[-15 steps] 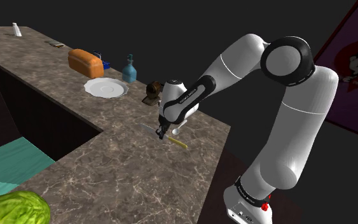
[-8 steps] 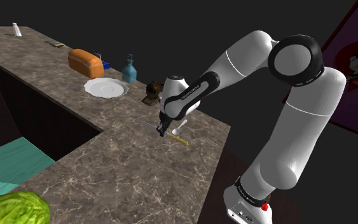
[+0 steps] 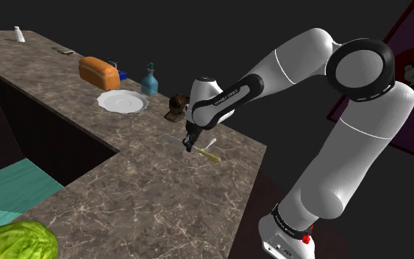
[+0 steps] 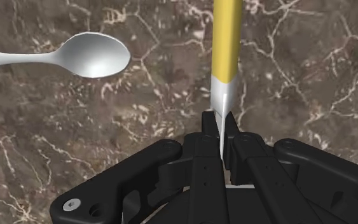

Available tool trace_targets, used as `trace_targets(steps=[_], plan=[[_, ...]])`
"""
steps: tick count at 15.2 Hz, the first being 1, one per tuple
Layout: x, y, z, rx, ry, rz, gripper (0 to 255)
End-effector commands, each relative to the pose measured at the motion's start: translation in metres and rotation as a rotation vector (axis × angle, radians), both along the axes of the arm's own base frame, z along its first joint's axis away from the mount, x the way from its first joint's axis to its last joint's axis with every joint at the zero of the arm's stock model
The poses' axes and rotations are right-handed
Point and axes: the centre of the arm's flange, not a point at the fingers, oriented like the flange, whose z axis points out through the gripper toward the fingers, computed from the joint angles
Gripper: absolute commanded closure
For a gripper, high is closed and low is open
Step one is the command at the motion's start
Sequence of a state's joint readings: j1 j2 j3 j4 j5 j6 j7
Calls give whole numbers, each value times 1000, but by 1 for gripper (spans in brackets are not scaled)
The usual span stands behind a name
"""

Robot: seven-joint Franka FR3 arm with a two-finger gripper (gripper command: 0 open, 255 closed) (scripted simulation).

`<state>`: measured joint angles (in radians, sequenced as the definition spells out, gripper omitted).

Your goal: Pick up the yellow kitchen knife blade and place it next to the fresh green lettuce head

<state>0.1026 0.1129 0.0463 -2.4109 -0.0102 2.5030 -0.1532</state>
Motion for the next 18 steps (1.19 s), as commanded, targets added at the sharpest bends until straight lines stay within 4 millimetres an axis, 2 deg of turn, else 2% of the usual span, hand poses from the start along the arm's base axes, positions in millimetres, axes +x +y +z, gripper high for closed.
trace_targets(steps=[1,18], plan=[[0,-1,11,0,1,0,255],[0,-1,101,0,1,0,255]])
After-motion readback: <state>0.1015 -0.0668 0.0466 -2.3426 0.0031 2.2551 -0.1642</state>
